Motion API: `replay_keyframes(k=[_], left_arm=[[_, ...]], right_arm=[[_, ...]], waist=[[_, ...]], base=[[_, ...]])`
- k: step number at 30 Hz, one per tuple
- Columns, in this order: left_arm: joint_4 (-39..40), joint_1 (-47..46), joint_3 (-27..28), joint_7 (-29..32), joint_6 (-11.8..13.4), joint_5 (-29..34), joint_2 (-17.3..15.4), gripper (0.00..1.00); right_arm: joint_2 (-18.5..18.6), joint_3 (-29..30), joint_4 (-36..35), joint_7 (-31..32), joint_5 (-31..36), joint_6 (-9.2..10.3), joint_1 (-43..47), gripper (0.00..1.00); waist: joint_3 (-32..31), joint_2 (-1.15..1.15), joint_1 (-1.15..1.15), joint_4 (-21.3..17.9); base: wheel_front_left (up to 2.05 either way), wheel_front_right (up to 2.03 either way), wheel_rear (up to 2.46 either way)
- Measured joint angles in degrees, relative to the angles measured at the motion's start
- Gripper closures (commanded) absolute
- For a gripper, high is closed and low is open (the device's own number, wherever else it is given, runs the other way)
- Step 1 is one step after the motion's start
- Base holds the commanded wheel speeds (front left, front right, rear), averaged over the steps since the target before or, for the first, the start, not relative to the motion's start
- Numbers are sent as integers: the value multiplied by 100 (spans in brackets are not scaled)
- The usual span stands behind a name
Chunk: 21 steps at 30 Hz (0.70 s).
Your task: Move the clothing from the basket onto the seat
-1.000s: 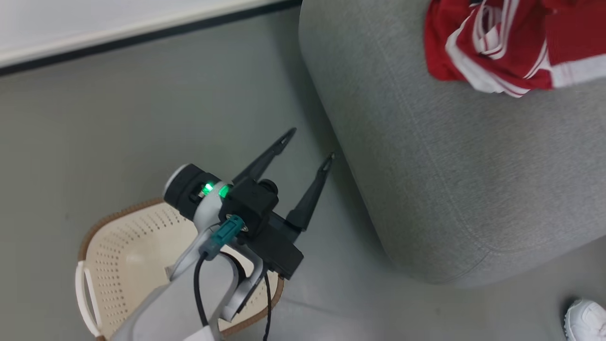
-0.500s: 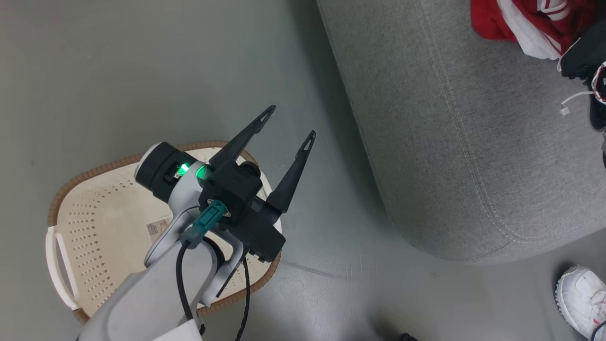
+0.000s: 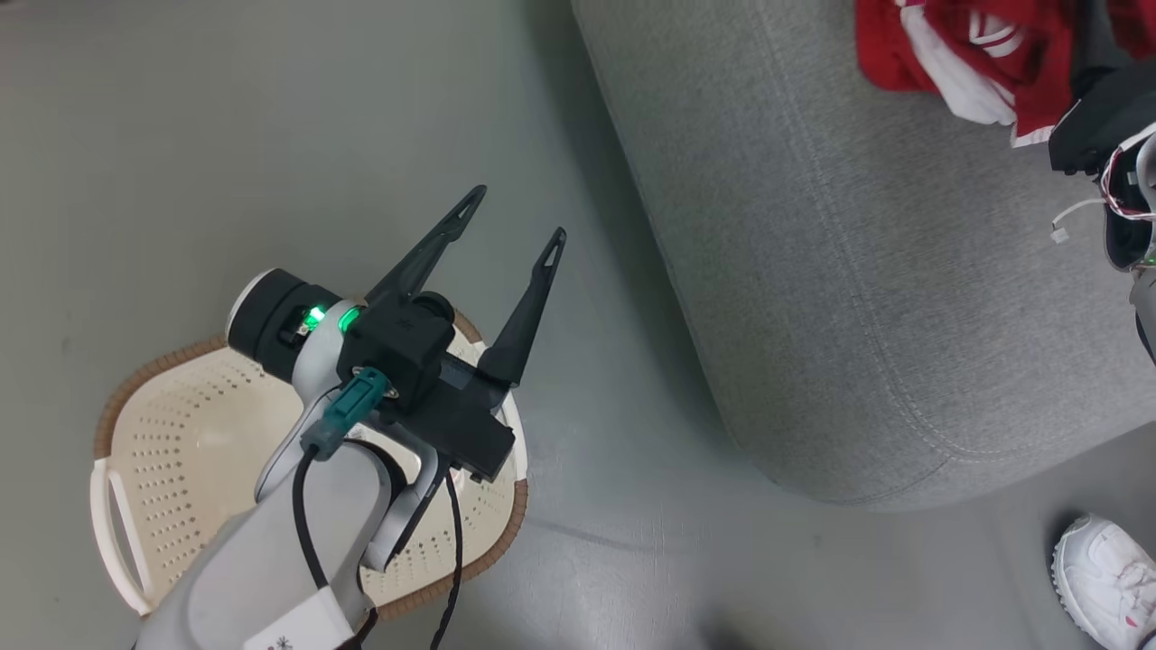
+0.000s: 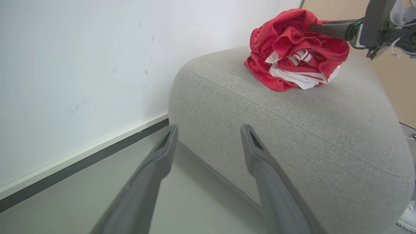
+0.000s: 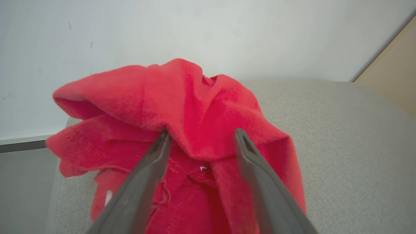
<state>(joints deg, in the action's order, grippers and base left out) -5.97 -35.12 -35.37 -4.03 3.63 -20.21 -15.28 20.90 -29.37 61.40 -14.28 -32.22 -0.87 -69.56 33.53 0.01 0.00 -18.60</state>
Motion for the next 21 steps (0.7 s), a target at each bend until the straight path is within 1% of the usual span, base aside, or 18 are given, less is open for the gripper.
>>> replay_keyframes(k=[3, 8, 13, 21], left_arm=[[-177, 53, 107, -122, 49, -53, 48, 0], [-449, 231, 282, -324, 116, -171, 136, 0], [-714, 430, 530, -537, 198, -370, 222, 0], [-1106, 888, 955, -793, 261, -555, 271, 0]], right_arm=[[4, -20, 9, -1, 23, -16, 104, 0], [0, -56, -10, -12, 49, -134, 309, 0], [-41, -105, -204, -26, 111, -215, 511, 0], [-299, -107, -517, -26, 143, -274, 1124, 0]], waist=[[-169, 0, 0, -15], [-516, 0, 0, -12], [-899, -1, 0, 45], [-1530, -1, -1, 258]], base=[[0, 0, 0], [0, 0, 0], [0, 0, 0], [0, 0, 0]])
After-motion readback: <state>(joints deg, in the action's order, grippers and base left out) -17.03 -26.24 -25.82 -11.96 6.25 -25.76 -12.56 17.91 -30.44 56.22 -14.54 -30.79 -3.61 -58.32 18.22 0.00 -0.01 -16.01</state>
